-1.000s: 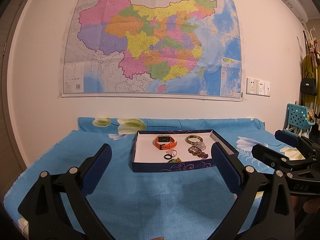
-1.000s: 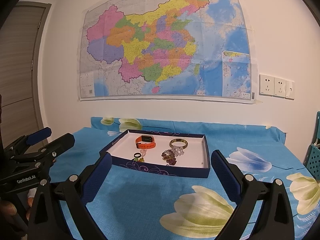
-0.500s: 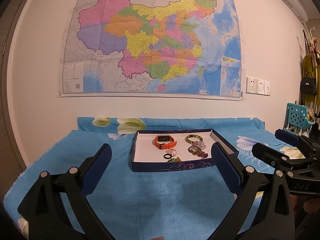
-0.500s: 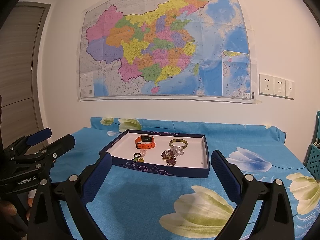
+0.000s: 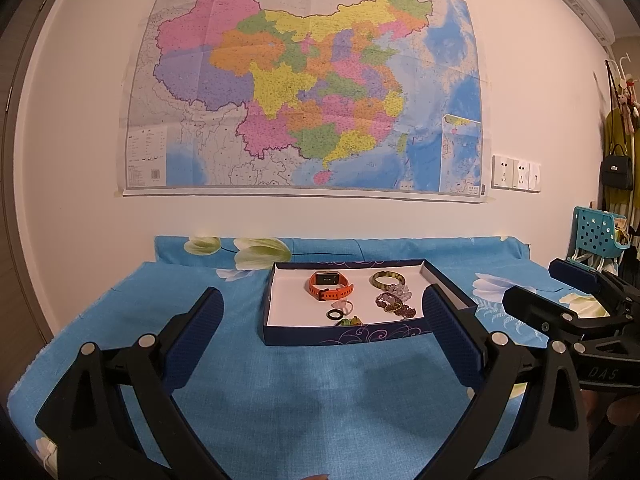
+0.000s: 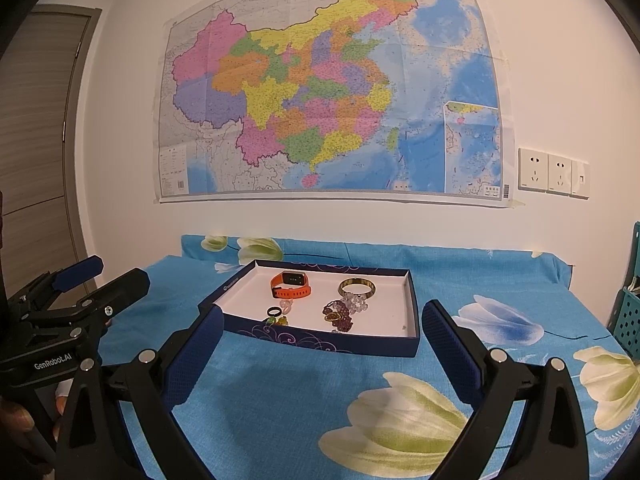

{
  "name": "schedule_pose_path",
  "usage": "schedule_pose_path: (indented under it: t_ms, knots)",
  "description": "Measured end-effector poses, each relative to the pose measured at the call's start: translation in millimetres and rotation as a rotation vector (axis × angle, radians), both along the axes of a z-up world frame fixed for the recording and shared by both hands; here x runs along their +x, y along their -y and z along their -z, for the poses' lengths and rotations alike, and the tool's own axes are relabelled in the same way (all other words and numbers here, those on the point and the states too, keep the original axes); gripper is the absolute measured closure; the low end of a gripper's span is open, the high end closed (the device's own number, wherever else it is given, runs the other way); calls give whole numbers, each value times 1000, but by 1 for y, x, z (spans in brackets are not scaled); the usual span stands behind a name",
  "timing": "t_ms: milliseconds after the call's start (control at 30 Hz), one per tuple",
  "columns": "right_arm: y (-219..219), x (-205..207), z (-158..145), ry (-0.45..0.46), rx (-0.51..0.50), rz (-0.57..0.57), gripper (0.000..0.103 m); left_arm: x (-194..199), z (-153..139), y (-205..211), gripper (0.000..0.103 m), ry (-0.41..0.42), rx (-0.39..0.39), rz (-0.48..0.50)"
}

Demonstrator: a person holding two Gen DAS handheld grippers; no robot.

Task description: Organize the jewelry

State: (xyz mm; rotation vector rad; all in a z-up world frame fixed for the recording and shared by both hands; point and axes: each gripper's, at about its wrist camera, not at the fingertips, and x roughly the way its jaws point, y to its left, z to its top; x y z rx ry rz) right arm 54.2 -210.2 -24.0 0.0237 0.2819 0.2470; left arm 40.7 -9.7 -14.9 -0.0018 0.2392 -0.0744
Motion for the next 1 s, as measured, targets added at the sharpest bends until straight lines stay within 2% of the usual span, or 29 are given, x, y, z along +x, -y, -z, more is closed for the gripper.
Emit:
schedule_pose_path:
  t_ms: [1000]
  knots:
    - [1, 3, -3, -4, 1, -3, 7, 3, 1, 2, 5, -4, -2, 5]
